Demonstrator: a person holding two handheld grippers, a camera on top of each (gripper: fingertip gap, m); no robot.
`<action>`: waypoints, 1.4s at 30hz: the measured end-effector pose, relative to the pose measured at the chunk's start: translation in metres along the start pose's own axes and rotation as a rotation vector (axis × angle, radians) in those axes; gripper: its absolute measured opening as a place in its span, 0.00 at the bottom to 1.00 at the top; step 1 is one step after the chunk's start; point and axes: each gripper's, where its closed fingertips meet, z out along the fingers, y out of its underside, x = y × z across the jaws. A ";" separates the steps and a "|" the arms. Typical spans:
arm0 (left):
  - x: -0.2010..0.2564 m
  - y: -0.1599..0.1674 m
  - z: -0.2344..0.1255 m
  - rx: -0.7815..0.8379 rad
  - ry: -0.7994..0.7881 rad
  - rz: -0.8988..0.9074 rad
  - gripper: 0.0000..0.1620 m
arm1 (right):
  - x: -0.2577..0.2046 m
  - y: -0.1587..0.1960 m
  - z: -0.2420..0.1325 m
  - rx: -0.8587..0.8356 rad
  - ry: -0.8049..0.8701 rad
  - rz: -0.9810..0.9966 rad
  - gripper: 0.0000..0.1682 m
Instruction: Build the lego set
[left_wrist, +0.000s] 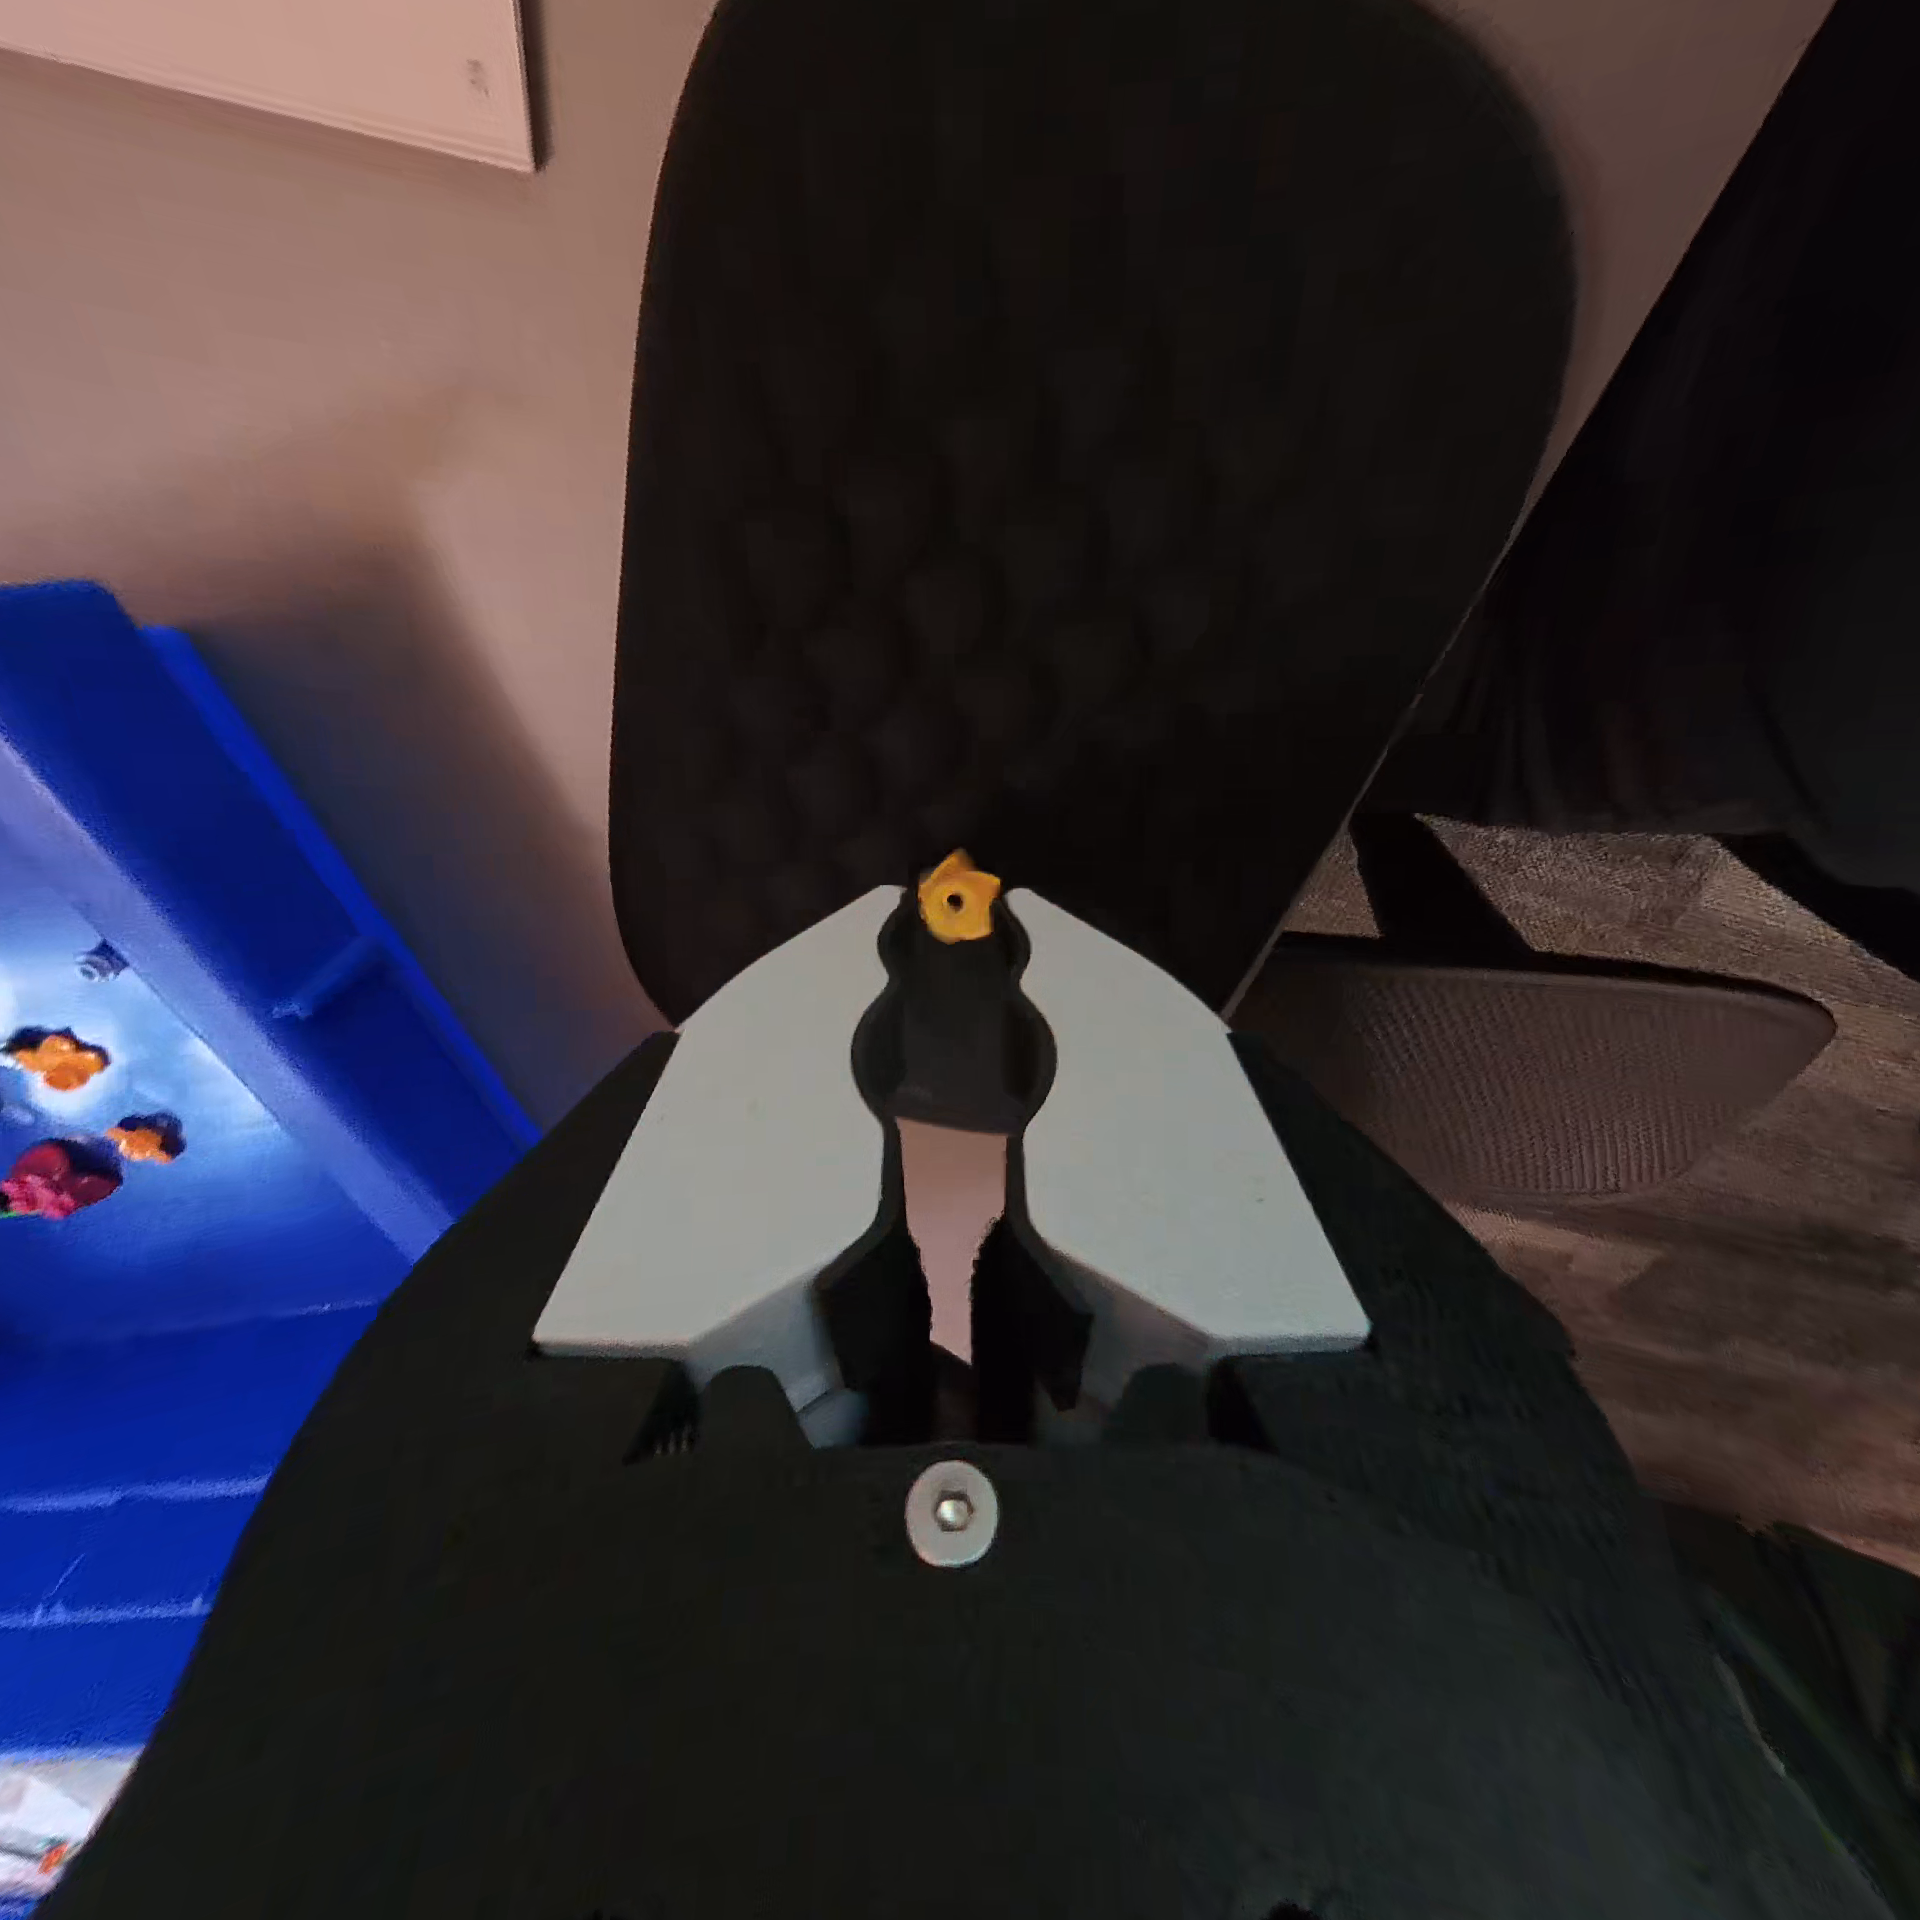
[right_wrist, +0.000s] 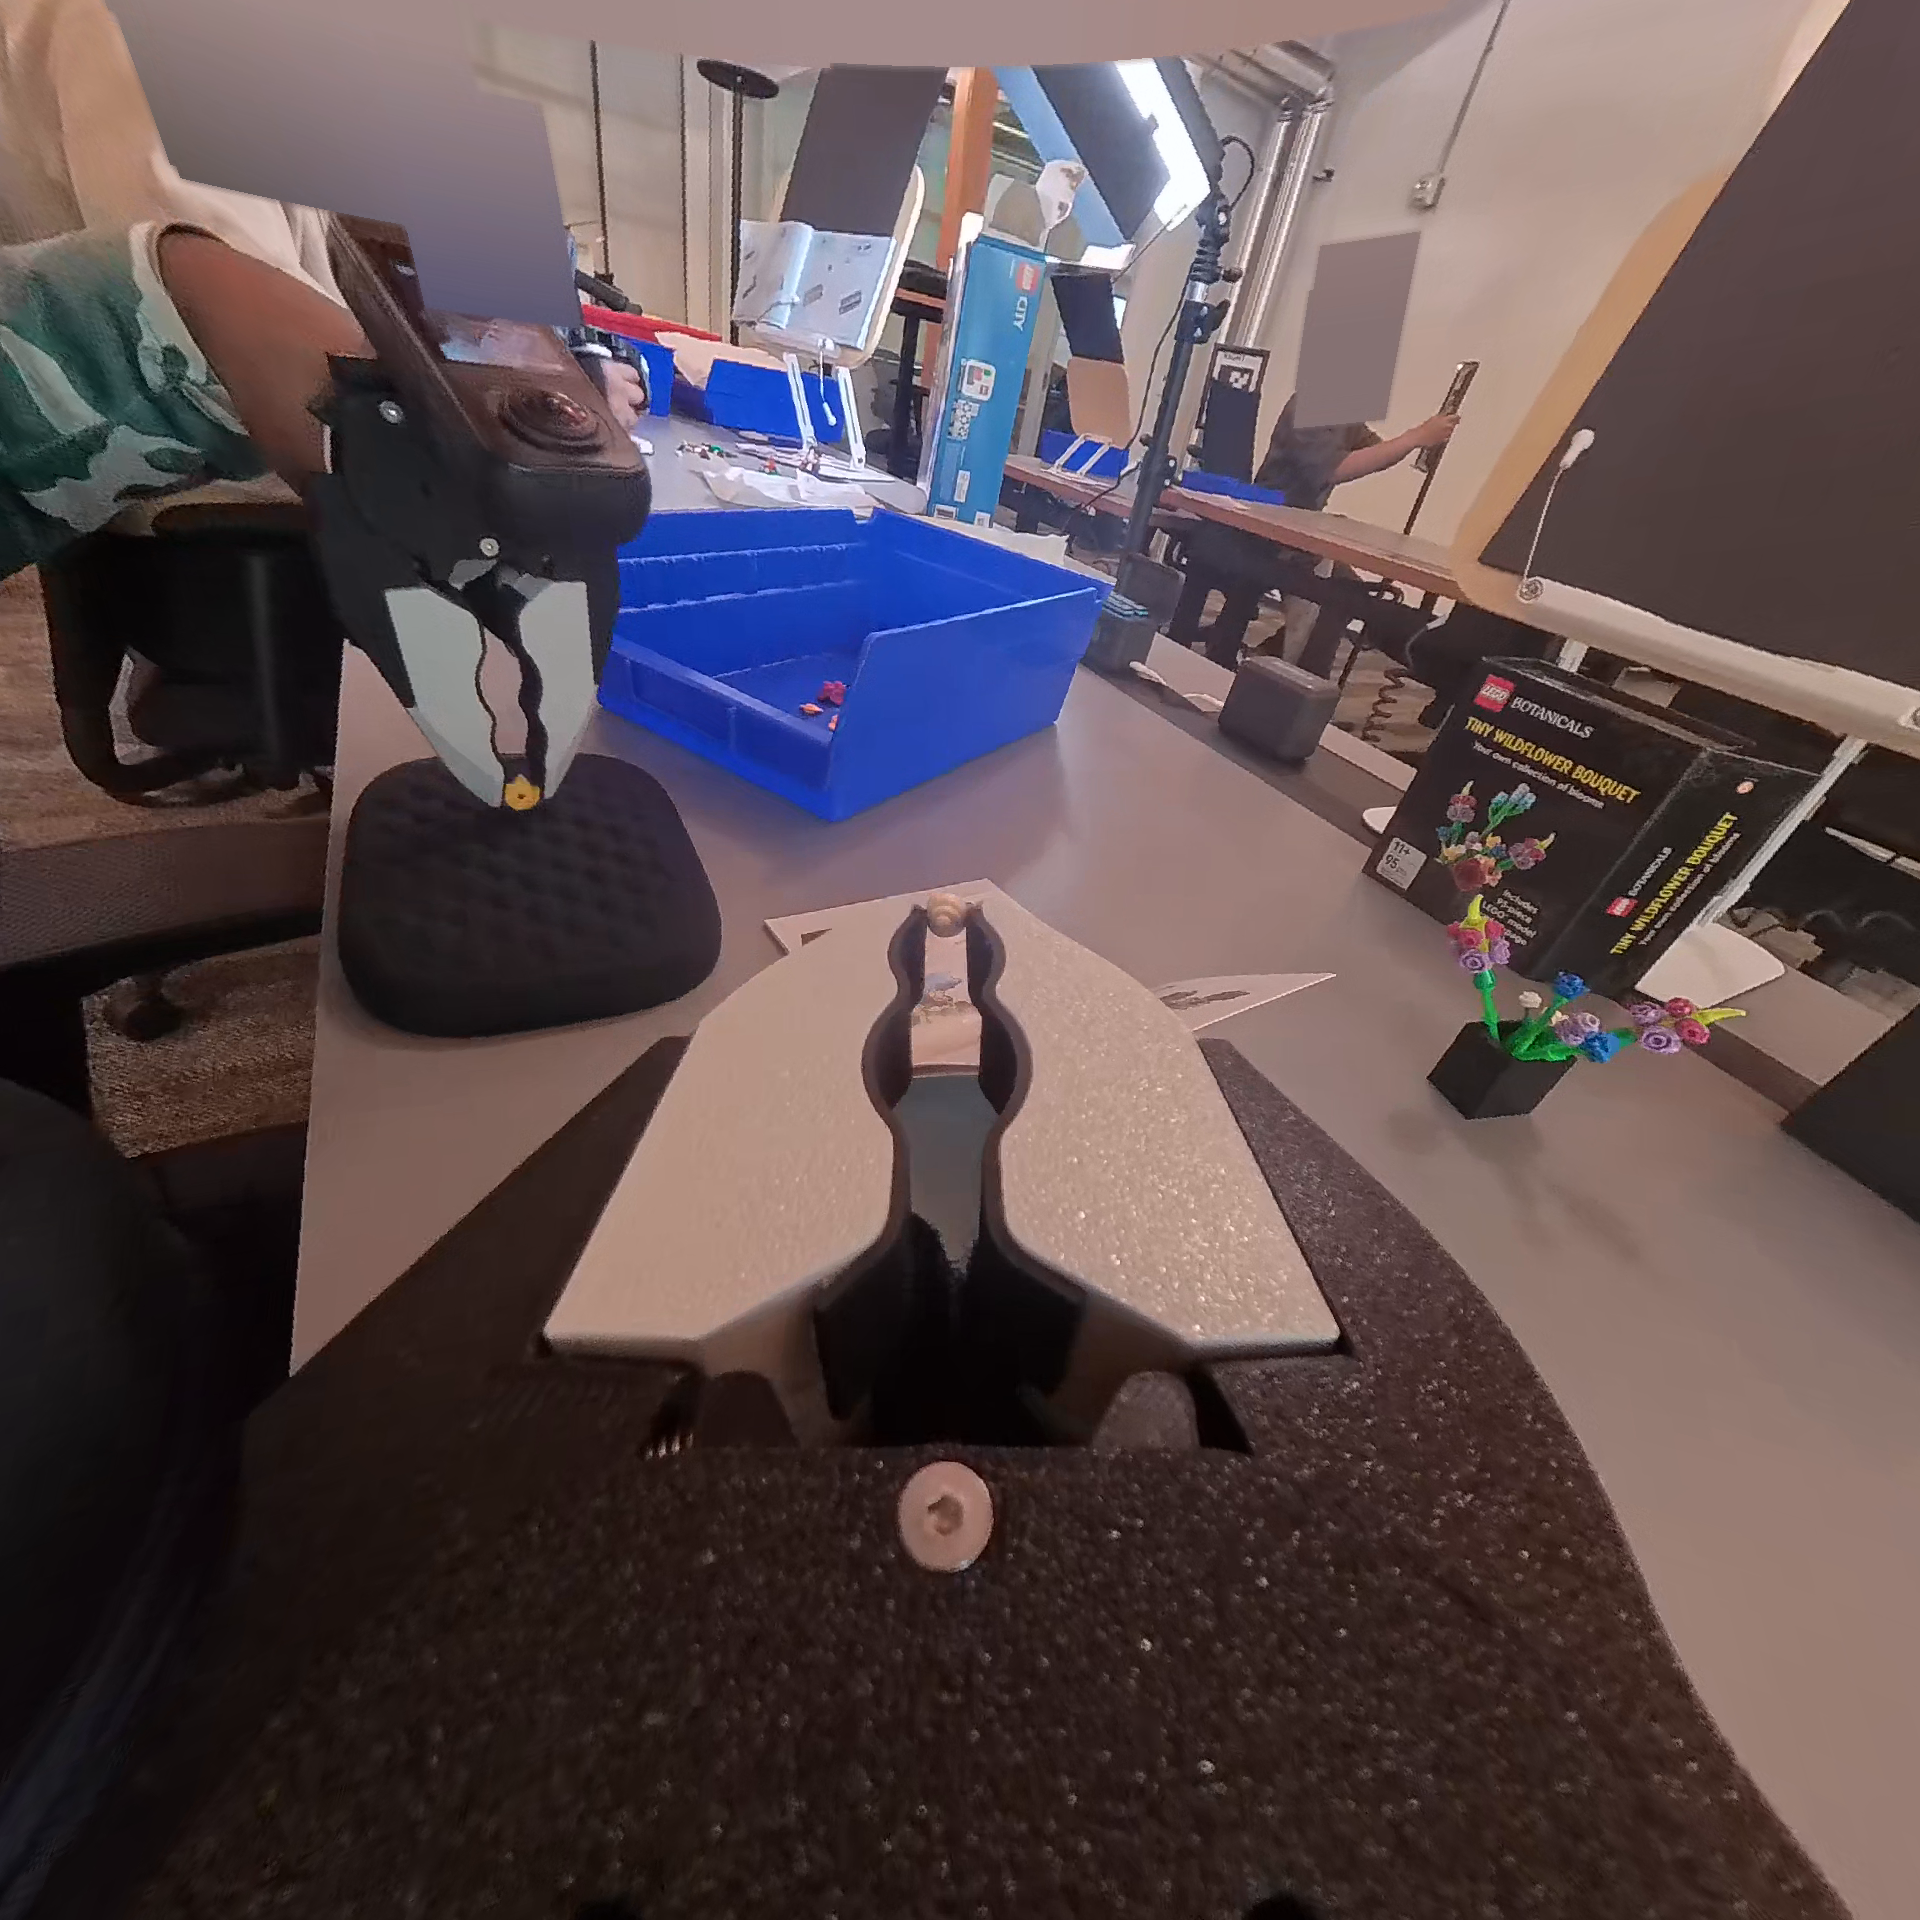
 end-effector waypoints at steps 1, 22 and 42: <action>0.000 -0.003 0.001 0.020 0.007 -0.010 0.09 | 0.000 0.000 -0.001 -0.003 0.002 -0.002 0.04; -0.003 0.000 -0.011 1.073 -0.241 -0.357 0.16 | 0.004 0.001 -0.002 0.041 -0.015 0.056 0.04; -0.010 -0.010 -0.002 0.908 -0.329 -0.113 0.10 | -0.002 -0.002 0.006 0.059 -0.052 0.085 0.04</action>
